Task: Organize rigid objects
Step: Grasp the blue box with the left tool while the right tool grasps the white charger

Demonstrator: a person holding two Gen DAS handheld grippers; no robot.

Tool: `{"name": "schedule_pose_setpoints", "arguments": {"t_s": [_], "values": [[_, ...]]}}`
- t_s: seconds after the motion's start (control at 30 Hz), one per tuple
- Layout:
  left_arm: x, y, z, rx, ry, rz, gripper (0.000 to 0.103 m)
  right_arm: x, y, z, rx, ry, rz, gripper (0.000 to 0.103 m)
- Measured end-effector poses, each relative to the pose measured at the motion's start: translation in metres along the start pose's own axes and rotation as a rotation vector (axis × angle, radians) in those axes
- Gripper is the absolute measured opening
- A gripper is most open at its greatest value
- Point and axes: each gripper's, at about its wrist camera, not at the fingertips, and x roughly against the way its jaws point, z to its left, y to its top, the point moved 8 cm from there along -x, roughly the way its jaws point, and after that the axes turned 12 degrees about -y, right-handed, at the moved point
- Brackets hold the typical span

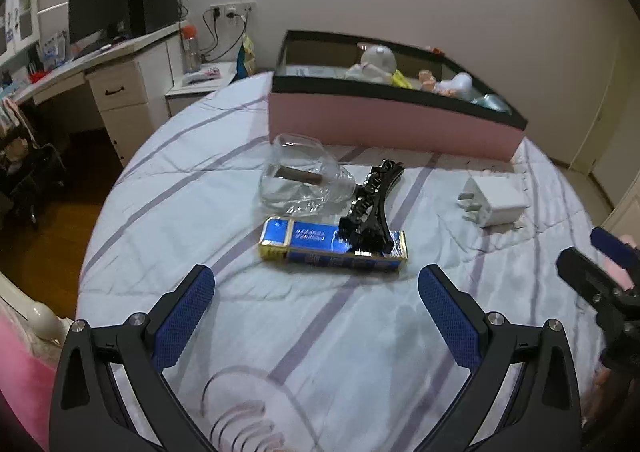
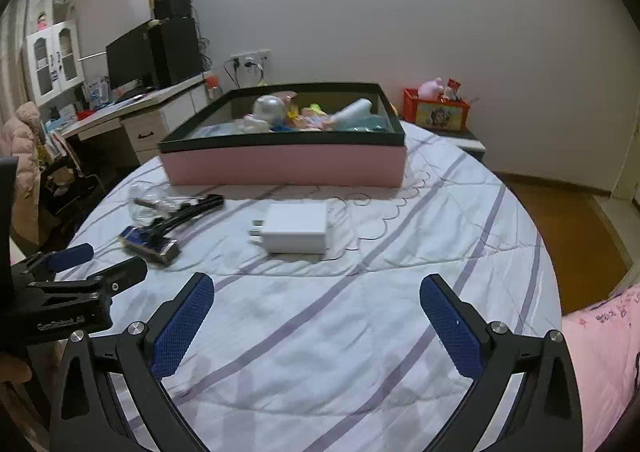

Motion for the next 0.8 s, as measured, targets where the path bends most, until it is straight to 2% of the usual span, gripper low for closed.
{"name": "schedule_pose_setpoints", "arguments": {"t_s": [0.1,0.3,0.37,0.4,0.53,0.67,0.8], "values": [[-0.014,0.004,-0.004,-0.006,-0.013,0.048,0.103,-0.013,0.002,-0.003,-0.003,0.001,0.031,0.103],[-0.028,0.014,0.001,-0.019,0.03,0.1,0.101,-0.036,0.007,0.003,0.029,-0.01,0.087,0.103],[-0.027,0.018,0.0,-0.027,0.03,0.084,0.087,-0.042,0.008,0.006,0.037,-0.01,0.103,0.103],[-0.026,0.018,-0.001,-0.033,0.026,0.079,0.084,-0.046,0.008,0.008,0.043,-0.01,0.116,0.103],[-0.018,0.016,0.0,-0.035,0.004,0.069,0.084,-0.055,0.014,0.014,0.061,-0.014,0.129,0.103],[-0.007,0.007,0.009,-0.043,0.019,0.067,0.084,-0.064,0.026,0.025,0.072,-0.001,0.123,0.103],[0.001,0.001,0.012,-0.039,0.019,0.062,0.084,-0.078,0.029,0.035,0.079,0.03,0.162,0.101]]}}
